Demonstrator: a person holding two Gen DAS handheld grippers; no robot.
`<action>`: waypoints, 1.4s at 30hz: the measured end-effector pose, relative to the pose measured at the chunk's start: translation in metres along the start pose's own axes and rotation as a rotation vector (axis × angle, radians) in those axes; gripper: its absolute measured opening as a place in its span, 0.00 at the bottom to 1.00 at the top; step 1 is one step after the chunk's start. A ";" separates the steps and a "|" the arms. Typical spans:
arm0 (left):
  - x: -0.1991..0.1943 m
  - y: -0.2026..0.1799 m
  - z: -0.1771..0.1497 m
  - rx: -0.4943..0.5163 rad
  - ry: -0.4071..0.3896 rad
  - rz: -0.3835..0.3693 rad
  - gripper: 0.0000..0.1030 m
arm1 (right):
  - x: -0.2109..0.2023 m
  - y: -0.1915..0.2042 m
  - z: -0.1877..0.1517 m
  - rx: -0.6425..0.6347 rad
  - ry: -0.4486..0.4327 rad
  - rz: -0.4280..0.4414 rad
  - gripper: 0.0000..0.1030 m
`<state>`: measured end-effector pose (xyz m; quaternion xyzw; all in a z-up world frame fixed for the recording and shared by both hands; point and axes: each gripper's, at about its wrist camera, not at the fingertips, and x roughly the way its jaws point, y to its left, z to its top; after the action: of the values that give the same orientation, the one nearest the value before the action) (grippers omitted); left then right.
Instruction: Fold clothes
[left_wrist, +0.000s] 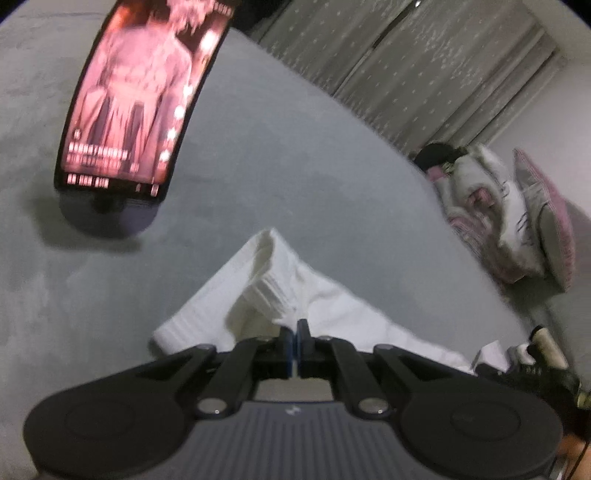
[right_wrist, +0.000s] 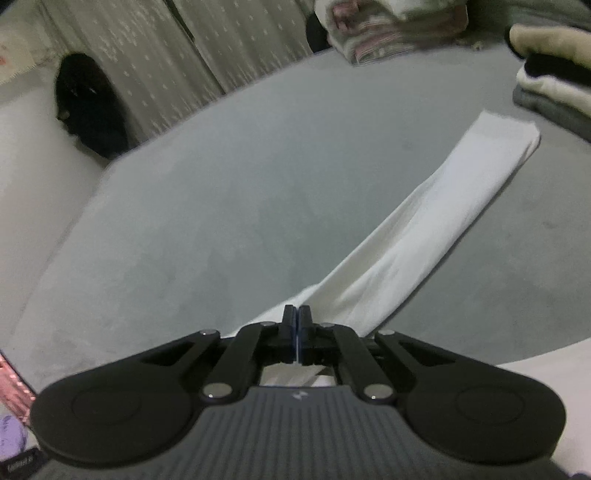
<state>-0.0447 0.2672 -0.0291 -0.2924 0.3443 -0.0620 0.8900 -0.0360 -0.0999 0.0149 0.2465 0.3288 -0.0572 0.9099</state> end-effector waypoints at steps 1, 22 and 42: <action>-0.002 0.001 0.002 -0.001 -0.004 -0.013 0.01 | -0.008 0.000 -0.001 -0.004 -0.020 0.009 0.00; -0.024 0.034 -0.001 0.107 0.113 -0.066 0.01 | -0.066 0.003 -0.062 -0.151 -0.055 0.084 0.00; -0.024 0.026 -0.010 0.263 0.191 0.070 0.13 | -0.019 -0.005 -0.093 -0.253 0.085 0.013 0.13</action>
<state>-0.0718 0.2914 -0.0363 -0.1540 0.4263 -0.1031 0.8854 -0.1052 -0.0601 -0.0367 0.1340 0.3702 0.0014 0.9192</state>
